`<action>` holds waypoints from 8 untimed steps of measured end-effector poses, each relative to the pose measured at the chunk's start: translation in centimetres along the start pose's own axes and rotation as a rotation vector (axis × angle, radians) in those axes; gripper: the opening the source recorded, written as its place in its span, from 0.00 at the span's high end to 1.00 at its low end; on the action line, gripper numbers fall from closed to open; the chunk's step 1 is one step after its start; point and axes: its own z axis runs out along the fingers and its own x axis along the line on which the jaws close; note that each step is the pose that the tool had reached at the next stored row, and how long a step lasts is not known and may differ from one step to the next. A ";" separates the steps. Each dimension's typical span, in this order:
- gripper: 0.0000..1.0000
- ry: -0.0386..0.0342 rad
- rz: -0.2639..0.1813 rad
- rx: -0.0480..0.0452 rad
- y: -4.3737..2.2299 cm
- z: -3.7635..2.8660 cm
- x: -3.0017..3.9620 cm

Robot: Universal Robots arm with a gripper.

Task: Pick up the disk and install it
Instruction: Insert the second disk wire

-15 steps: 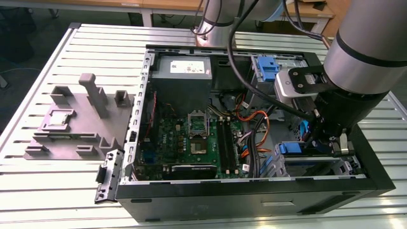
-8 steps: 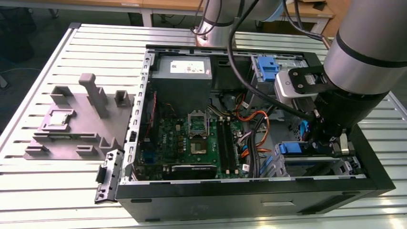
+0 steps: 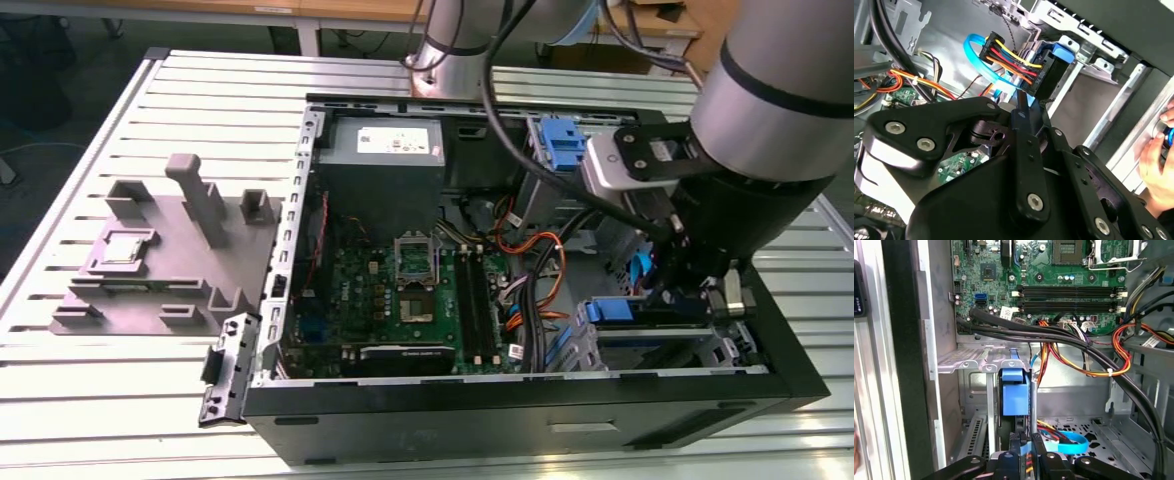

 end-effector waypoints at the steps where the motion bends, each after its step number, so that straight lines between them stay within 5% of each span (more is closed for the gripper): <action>1: 0.76 0.0001 0.000 -0.0010 -0.05 -0.26 -0.01; 8: 0.76 0.0002 0.000 -0.0075 -0.44 -2.29 -0.10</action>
